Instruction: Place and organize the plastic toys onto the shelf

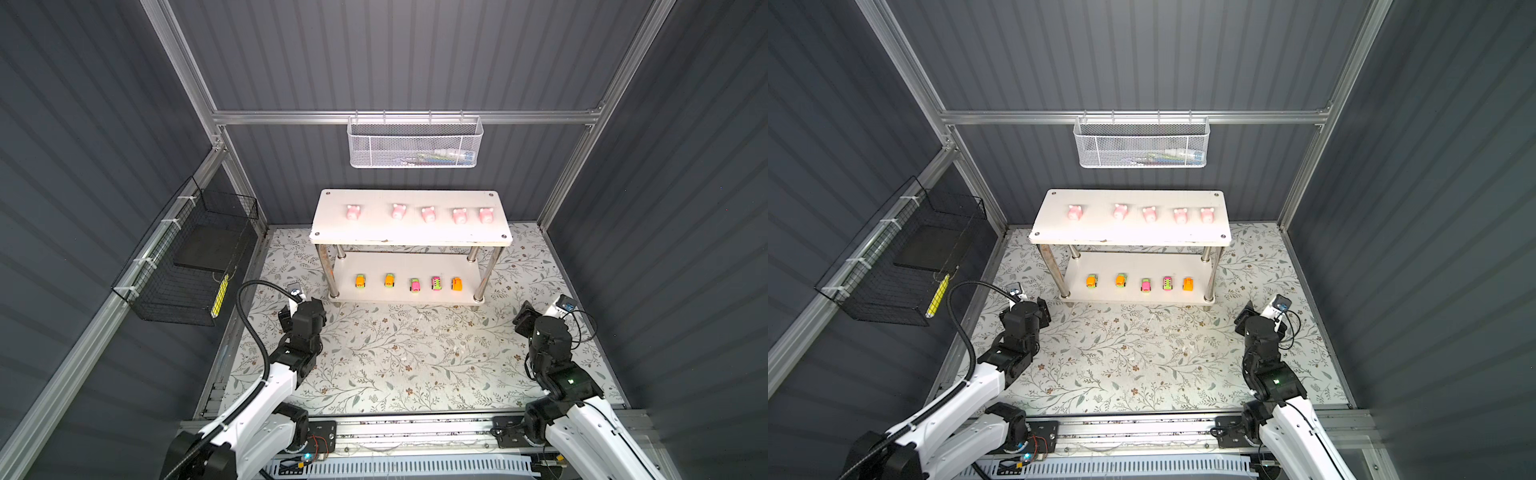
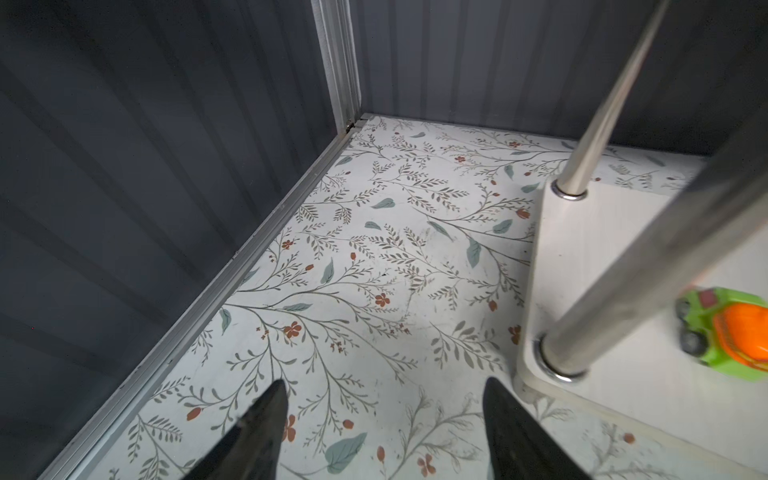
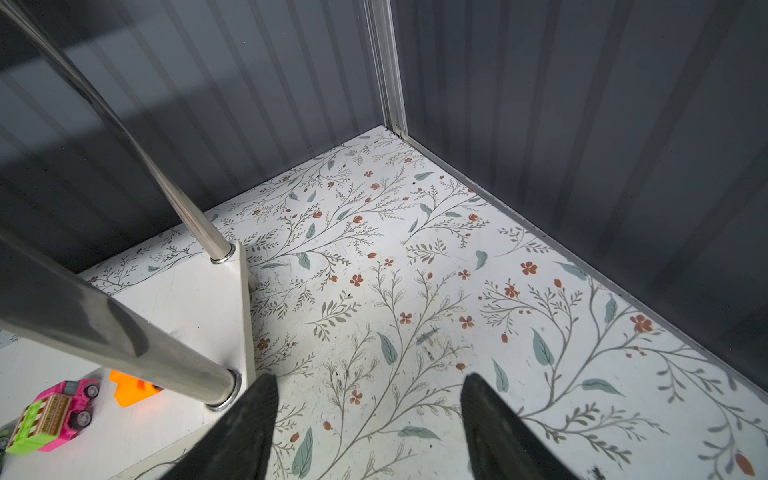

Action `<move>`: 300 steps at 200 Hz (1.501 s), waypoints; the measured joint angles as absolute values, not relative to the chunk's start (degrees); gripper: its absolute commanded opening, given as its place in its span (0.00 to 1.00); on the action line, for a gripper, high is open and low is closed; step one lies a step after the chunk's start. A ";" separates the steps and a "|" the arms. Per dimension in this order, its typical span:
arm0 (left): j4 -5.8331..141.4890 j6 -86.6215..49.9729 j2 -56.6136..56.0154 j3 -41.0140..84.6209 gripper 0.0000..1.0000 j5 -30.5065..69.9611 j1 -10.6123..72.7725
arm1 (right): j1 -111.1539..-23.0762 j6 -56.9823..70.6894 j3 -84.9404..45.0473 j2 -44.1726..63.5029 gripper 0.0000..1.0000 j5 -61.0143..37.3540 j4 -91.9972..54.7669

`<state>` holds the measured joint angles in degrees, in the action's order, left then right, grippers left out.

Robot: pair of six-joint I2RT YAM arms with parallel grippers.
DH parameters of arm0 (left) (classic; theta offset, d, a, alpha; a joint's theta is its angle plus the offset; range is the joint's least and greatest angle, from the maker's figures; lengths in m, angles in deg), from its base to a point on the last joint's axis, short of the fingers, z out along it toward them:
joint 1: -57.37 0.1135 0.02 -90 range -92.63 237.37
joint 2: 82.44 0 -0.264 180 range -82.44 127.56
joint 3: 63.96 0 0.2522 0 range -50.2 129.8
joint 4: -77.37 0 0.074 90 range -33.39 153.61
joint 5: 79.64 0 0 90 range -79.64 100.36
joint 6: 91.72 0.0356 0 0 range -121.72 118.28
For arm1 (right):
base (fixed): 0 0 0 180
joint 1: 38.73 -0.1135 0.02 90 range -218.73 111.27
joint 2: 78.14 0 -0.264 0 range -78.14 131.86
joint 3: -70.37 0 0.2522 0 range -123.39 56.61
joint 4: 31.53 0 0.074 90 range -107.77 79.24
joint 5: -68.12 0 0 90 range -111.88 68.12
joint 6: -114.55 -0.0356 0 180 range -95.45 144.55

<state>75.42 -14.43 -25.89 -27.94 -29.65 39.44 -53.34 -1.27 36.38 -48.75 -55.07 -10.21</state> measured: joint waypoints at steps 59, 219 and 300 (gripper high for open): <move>92.03 -12.59 -16.20 -30.25 0.75 -20.76 49.62 | -51.25 0.06 36.25 -45.38 0.72 -52.69 -11.42; 116.71 -5.25 15.14 -26.19 0.95 -14.31 51.22 | -48.21 7.69 35.70 -27.50 0.74 -50.79 -29.08; 117.30 -4.88 15.53 -25.49 1.00 -14.09 51.22 | -43.55 17.42 39.11 -9.63 0.77 -50.29 -55.17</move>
<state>117.30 -4.88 15.53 -25.49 -14.09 51.22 -43.55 17.42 39.11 -9.63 -50.29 -55.17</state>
